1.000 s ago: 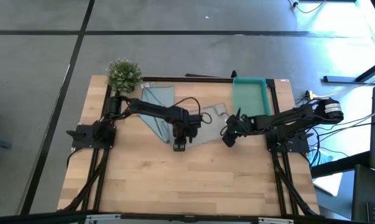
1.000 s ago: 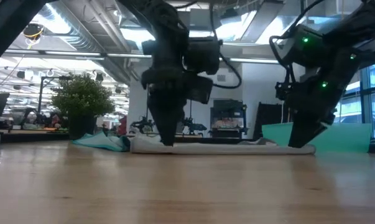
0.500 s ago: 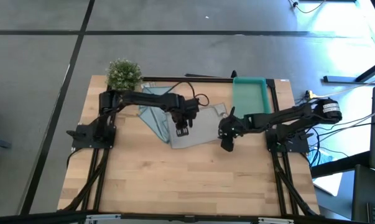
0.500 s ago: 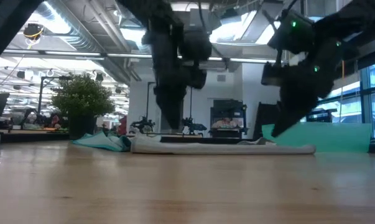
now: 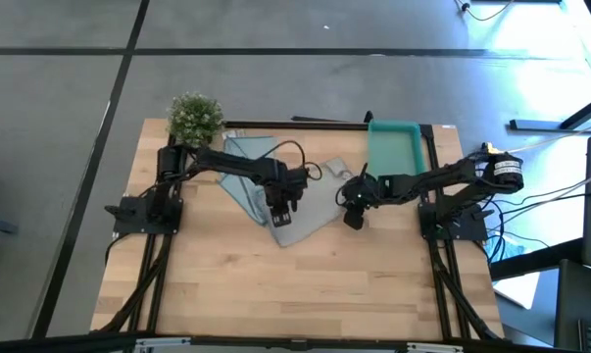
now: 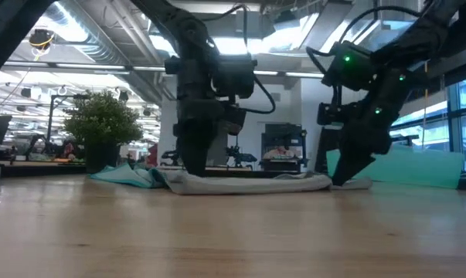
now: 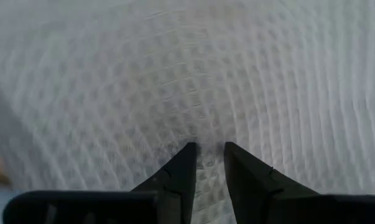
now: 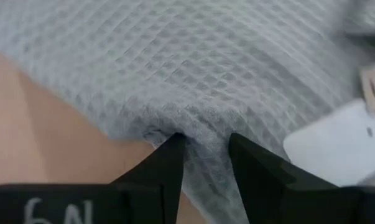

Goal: Roll microfiber towels into tight, uniform cylinder then place into a basket
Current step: Fold the gray towel

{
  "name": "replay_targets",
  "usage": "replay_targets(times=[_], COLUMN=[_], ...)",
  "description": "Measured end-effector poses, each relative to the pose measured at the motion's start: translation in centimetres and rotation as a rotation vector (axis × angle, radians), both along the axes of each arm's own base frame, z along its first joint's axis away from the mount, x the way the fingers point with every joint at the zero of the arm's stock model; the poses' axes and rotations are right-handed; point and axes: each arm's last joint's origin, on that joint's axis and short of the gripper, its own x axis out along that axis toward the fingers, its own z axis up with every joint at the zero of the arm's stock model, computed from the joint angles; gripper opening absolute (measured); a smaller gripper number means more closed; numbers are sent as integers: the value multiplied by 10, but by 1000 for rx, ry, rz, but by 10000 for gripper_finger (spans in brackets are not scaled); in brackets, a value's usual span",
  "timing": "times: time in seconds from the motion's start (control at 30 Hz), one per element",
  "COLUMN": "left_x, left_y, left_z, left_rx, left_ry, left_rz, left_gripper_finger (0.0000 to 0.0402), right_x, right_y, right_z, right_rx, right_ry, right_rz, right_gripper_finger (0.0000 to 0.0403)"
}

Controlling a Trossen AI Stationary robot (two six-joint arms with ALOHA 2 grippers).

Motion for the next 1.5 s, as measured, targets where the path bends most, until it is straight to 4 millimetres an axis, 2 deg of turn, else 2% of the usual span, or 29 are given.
replay_targets(times=[0.2, 0.3, 0.5, 0.6, 0.73, 0.87, 0.93, 1.03, 1.2, 1.4, 1.5], left_x=[10, 14, 12, 8, 1, -9, -14, -19, -20, -17, -15], left_y=[-35, -44, -27, -16, -4, -5, -9, -18, -40, -68, -75], left_z=[-1, 4, 33, 38, 30, 7, 2, -4, -7, -7, -5], left_rx=[-88, -59, 72, 119, 146, 128, 118, 119, 92, 24, 28], left_ry=[-88, -111, -95, -73, -44, 0, 14, 31, 52, 19, -8], left_rz=[-128, -161, -90, -32, 28, 43, 44, 21, -31, -101, -121], left_gripper_finger=[79, 79, 79, 79, 79, 79, 79, 79, 79, 79, 79], right_x=[2, 7, 20, 25, 28, 31, 33, 33, 38, 39, 38], right_y=[-16, -20, 1, 16, 35, 48, 50, 48, 33, 16, 13], right_z=[2, 9, 29, 32, 30, 22, 14, 0, -11, -10, -5], right_rx=[-43, -46, 69, 122, 171, 185, 173, 135, 66, 24, 7], right_ry=[-54, -77, -188, -219, -225, -207, -178, -112, -90, -112, -130], right_rz=[-21, -33, 103, 153, 187, 206, 220, 238, 179, 152, 159], right_gripper_finger=[135, 135, 135, 135, 135, 136, 135, 135, 135, 135, 135])
